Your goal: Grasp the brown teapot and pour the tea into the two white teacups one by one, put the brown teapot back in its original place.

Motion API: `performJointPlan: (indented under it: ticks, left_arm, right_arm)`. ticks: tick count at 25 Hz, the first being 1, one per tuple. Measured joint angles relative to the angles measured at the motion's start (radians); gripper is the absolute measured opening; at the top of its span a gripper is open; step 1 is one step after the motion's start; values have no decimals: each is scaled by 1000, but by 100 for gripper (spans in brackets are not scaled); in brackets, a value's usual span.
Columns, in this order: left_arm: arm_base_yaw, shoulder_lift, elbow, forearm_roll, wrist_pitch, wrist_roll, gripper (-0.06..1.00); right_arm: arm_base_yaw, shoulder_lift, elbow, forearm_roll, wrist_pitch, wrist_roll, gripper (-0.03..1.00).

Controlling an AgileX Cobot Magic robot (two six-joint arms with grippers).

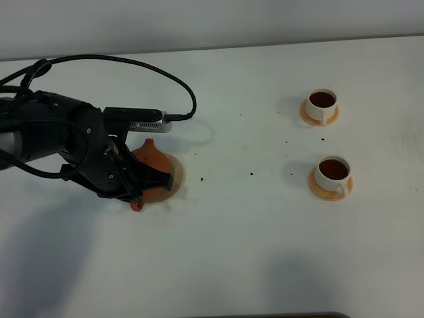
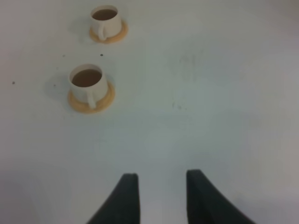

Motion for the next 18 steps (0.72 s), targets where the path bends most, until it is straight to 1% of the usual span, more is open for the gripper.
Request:
performJointPlan:
  ticks: [18]
  left_arm:
    - [0,26,0,-26,-23,28,11]
  right_arm:
    - [0,0,0,0,0,0,24]
